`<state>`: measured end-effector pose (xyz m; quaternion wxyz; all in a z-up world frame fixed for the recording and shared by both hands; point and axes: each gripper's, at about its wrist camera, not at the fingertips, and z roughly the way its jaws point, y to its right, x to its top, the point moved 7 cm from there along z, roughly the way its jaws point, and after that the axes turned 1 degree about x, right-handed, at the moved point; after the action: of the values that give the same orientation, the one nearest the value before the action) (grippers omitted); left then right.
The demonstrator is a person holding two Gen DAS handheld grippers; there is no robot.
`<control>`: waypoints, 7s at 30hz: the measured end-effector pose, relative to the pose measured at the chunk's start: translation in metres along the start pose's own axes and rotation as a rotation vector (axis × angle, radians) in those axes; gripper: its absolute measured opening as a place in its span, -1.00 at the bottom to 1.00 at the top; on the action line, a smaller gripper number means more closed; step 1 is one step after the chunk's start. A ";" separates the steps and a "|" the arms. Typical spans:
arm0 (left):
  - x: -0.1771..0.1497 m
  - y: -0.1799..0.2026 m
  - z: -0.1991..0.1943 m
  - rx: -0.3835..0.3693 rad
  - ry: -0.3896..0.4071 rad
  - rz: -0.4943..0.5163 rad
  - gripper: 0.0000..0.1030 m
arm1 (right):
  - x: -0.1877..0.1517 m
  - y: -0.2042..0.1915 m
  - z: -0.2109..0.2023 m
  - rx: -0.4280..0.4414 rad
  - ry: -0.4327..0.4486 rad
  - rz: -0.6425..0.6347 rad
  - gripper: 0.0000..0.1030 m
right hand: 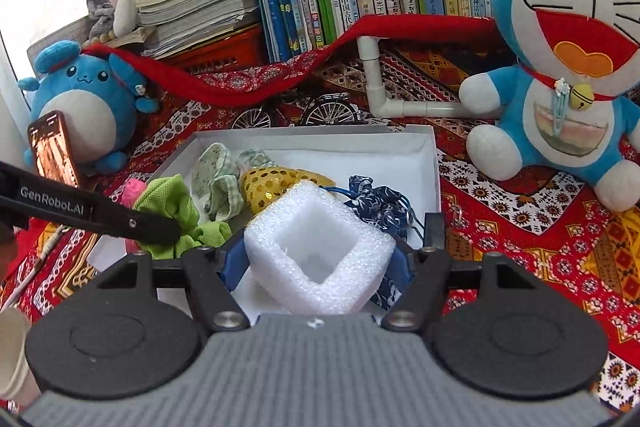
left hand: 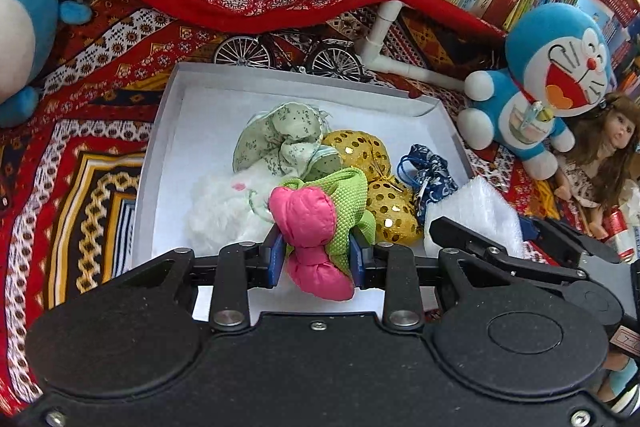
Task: Organize soft objects
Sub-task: 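Release the scrunchie into the tray while the right tool releases the foam block, then withdraw both tools from the tray toward the lilac sock and blue packet, then grasp the lilac sock with the left tool while the right tool grasps the blue-wrapped packet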
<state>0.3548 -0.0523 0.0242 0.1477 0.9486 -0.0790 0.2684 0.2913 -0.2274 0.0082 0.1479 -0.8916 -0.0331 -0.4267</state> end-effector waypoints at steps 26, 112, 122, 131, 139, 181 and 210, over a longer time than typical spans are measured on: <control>0.008 -0.001 0.011 0.054 0.007 0.038 0.01 | -0.012 -0.003 0.024 -0.010 -0.096 -0.014 0.58; -0.232 0.074 -0.108 0.313 0.704 -0.101 -0.47 | -0.101 0.072 -0.168 -0.101 0.218 0.029 1.00; -0.224 0.066 -0.088 0.323 0.711 -0.355 -0.12 | -0.111 0.079 -0.167 -0.099 0.199 0.058 1.00; -0.226 0.055 -0.072 0.330 0.669 -0.526 0.24 | -0.116 0.081 -0.162 -0.089 0.183 0.068 1.00; -0.226 0.040 -0.061 0.299 0.662 -0.697 0.23 | -0.119 0.080 -0.160 -0.073 0.173 0.064 0.97; -0.267 0.064 -0.105 0.263 0.645 -0.113 0.00 | -0.125 0.100 -0.154 -0.260 0.176 0.030 0.55; -0.237 0.055 -0.058 0.269 0.598 -0.167 -0.50 | -0.126 0.114 -0.126 -0.305 0.080 0.016 0.43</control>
<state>0.1143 -0.0683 -0.0415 0.0593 0.8420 0.0818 0.5299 0.1381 -0.3646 -0.0412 0.0154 -0.8863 0.0452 -0.4606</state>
